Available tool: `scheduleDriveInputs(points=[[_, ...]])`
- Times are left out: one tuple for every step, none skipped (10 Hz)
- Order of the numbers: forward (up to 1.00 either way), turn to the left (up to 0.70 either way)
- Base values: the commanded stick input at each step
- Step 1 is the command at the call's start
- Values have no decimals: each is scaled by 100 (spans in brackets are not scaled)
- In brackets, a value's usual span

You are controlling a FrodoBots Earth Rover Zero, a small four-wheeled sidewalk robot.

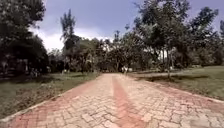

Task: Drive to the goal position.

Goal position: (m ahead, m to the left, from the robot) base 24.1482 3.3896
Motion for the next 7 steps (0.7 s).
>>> scheduleDriveInputs(points=[[70, 0], [70, 0], [70, 0], [70, 0], [70, 0], [70, 0], [70, 0]])
